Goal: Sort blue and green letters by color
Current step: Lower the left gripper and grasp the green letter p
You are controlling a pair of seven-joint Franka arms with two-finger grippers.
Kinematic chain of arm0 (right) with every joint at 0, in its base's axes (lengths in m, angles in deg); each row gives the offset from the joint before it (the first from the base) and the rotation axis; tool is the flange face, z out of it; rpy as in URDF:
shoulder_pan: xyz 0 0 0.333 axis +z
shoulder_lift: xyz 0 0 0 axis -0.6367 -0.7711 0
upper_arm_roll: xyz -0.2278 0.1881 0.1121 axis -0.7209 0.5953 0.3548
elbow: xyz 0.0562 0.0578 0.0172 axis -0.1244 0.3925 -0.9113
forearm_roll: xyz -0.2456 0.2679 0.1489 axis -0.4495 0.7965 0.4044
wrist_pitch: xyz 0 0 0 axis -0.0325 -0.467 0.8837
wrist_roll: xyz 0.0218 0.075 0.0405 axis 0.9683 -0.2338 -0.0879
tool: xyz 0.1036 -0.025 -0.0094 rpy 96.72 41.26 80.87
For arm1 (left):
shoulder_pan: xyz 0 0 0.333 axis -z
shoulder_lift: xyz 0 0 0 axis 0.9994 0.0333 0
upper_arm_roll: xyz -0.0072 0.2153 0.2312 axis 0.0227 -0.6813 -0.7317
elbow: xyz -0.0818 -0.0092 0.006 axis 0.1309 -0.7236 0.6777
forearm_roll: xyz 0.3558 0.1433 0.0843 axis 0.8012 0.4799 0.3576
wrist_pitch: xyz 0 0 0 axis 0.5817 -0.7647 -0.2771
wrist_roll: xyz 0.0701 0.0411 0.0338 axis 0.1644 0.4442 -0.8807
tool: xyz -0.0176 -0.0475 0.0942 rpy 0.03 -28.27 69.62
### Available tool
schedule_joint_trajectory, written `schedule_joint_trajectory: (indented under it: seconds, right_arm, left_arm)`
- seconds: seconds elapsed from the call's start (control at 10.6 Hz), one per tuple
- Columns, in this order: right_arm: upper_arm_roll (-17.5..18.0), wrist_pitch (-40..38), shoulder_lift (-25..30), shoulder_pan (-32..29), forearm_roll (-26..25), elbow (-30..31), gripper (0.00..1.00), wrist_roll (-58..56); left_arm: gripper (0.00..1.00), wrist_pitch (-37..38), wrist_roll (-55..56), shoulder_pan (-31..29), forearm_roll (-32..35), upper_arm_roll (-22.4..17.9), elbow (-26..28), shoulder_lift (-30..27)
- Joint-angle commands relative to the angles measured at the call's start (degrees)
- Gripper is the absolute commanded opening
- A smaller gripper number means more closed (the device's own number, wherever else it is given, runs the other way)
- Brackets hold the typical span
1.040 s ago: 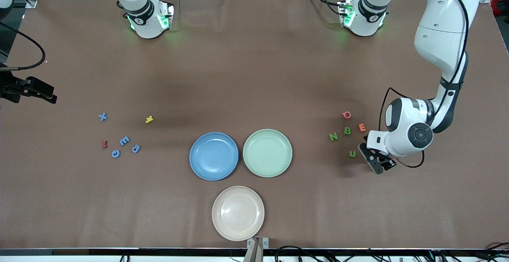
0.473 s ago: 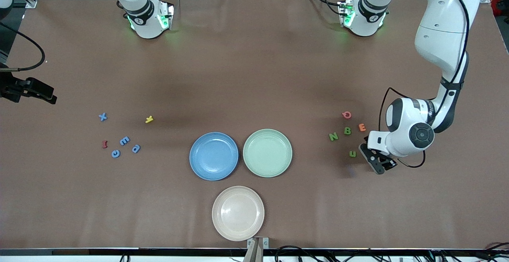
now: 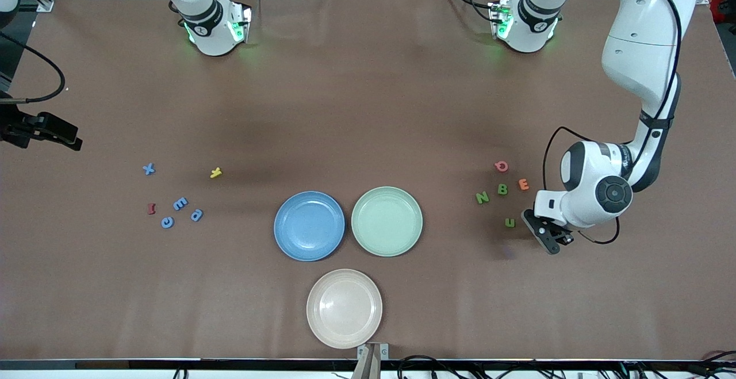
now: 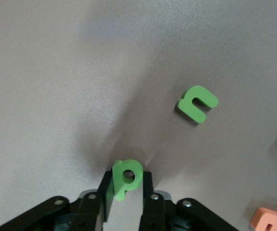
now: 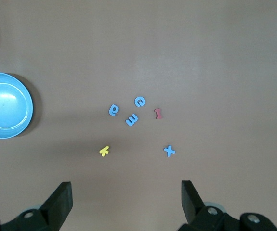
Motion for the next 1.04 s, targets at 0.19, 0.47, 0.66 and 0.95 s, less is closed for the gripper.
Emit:
schedule_joint_trajectory:
  seconds: [0.19,0.47,0.66,0.95]
  right_arm:
    - [0.1,0.1,0.0,0.0,-0.3,0.1,1.0,0.6]
    - [0.1,0.2,0.0,0.0,-0.3,0.0,1.0,0.6]
    - [0.1,0.0,0.0,-0.1,-0.3,0.0,1.0,0.5]
    - [0.1,0.1,0.0,-0.1,-0.3,0.1,1.0,0.5]
  left_arm:
    - [0.0,-0.4,1.4,-0.6,-1.1,0.1,0.5,-0.7]
    - [0.0,0.0,3.9,-0.4,-1.3,0.1,-1.6,-1.2]
    - [0.0,0.1,10.3,0.7,-1.2,0.3,-3.1,-2.4]
    - [0.0,0.1,20.6,3.6,-1.1,0.7,-4.6,-2.0]
